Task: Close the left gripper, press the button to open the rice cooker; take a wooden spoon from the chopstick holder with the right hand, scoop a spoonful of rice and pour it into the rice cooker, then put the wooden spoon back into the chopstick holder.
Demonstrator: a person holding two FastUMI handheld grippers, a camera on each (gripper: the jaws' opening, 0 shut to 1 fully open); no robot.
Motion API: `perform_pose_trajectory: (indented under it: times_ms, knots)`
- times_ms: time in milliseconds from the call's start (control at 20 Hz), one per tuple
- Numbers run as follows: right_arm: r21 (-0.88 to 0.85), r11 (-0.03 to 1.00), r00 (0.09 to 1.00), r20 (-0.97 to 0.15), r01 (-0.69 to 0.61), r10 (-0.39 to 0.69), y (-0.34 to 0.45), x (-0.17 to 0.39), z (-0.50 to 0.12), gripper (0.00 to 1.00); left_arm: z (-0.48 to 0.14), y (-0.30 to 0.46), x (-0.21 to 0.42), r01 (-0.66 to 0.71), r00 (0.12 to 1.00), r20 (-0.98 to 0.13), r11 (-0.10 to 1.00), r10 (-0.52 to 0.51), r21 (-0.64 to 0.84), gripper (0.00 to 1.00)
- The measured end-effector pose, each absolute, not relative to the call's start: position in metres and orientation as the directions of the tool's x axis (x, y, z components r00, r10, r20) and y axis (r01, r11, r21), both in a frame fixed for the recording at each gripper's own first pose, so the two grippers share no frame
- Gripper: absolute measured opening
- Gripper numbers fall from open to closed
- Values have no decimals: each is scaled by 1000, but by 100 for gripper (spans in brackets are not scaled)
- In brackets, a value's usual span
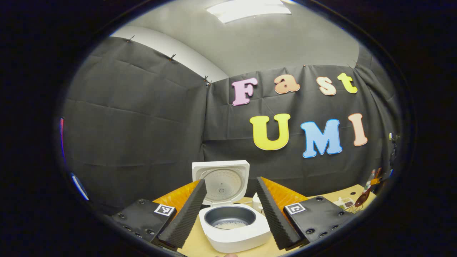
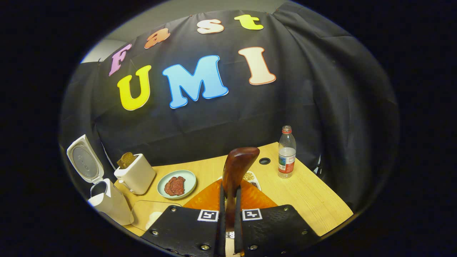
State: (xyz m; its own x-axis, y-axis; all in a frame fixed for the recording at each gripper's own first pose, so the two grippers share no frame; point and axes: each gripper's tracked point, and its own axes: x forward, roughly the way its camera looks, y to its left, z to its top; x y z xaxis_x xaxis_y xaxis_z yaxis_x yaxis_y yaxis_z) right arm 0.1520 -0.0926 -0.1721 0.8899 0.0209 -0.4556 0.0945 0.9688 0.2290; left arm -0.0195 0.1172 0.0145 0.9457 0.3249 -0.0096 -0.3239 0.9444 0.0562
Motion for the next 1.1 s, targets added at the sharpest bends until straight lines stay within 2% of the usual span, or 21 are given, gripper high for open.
perform_pose_trajectory:
  times_ms: [450,500,750,800,1100]
  knots:
    - [293,956,906,-404,-5,128,-12,147,-147,10,12,163,-49,-345,938,-16,938,346,46,96]
    - [295,955,901,-410,-18,144,-3,146,-150,10,13,169,-54,-351,936,-16,935,352,49,99]
    - [270,961,878,-444,-57,177,33,144,-175,10,15,194,-70,-383,923,-13,921,385,78,96]
    - [256,965,874,-454,-61,176,37,144,-181,10,13,199,-75,-390,920,-17,917,392,80,99]
    - [142,985,848,-506,-97,156,61,143,-227,10,10,224,-93,-429,900,-36,898,434,95,96]
